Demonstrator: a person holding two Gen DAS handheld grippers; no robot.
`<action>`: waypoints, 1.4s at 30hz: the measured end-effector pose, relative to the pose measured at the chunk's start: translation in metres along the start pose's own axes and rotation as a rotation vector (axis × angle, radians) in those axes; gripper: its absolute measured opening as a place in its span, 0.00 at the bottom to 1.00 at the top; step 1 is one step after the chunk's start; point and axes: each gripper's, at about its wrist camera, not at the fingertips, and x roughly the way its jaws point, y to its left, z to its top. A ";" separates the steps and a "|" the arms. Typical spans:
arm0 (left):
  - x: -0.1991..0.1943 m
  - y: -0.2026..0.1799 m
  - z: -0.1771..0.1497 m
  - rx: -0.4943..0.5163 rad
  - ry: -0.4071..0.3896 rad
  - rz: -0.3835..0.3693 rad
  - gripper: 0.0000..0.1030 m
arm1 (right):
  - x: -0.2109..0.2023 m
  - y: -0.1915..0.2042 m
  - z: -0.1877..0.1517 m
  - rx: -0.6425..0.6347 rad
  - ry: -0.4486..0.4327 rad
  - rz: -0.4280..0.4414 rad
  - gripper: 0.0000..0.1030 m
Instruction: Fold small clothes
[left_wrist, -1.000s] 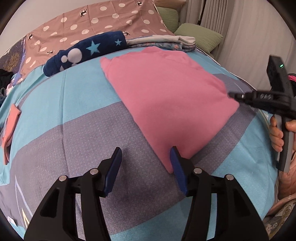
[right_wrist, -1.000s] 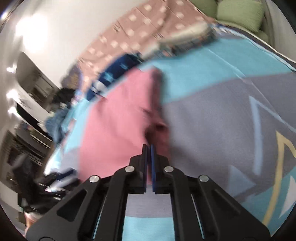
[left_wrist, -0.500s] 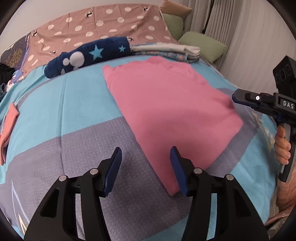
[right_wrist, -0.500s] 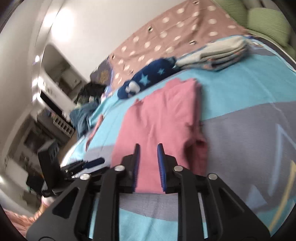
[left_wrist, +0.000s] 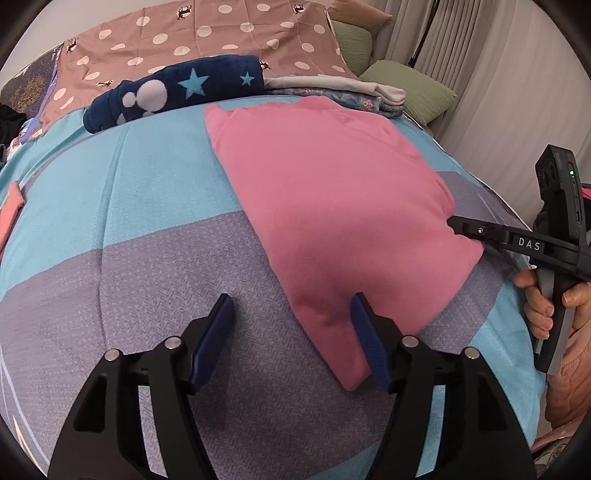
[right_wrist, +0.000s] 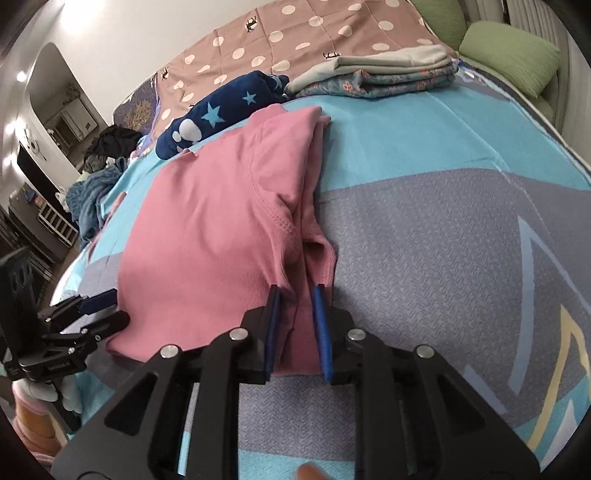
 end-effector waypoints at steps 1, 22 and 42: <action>0.001 0.000 0.000 0.003 0.001 -0.004 0.70 | 0.000 -0.001 0.000 0.008 -0.001 0.010 0.19; -0.003 0.023 0.026 -0.087 -0.093 -0.023 0.87 | -0.026 0.011 0.049 -0.065 -0.122 -0.030 0.37; 0.059 0.042 0.088 -0.112 -0.062 -0.016 0.87 | 0.109 0.029 0.179 -0.297 0.045 -0.059 0.51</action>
